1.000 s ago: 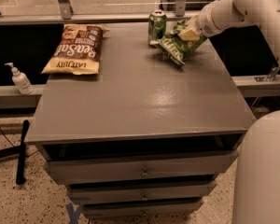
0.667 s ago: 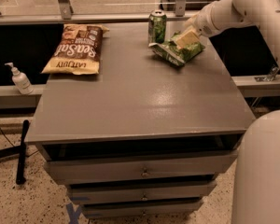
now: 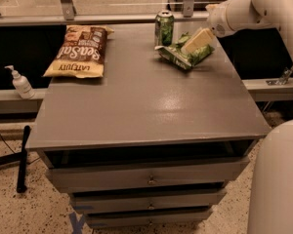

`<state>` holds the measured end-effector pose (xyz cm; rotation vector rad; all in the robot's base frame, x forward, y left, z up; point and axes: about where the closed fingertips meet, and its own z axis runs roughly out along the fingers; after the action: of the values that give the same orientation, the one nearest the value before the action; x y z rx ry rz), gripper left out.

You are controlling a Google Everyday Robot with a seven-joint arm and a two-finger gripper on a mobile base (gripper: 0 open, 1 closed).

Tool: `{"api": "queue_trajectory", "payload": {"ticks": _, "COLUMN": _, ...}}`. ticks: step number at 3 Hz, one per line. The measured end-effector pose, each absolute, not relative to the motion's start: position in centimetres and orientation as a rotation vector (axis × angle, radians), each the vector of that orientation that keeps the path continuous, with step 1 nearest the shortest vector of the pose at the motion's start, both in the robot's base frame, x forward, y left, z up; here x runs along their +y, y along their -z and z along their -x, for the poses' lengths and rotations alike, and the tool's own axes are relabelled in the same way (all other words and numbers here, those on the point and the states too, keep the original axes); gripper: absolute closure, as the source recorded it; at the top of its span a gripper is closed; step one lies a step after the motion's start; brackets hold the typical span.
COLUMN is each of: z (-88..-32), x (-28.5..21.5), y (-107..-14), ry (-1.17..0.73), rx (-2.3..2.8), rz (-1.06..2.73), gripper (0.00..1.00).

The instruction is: Move green jalapeno chip bag near green can

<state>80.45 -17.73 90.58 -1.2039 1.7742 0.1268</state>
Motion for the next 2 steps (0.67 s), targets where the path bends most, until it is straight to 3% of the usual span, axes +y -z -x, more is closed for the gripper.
{"api": "queue_trajectory", "payload": {"ticks": 2, "z": -75.5, "x": -24.5, "y": -91.2, "ry": -0.321, "rx": 1.727, "rz": 0.979, "gripper": 0.00}}
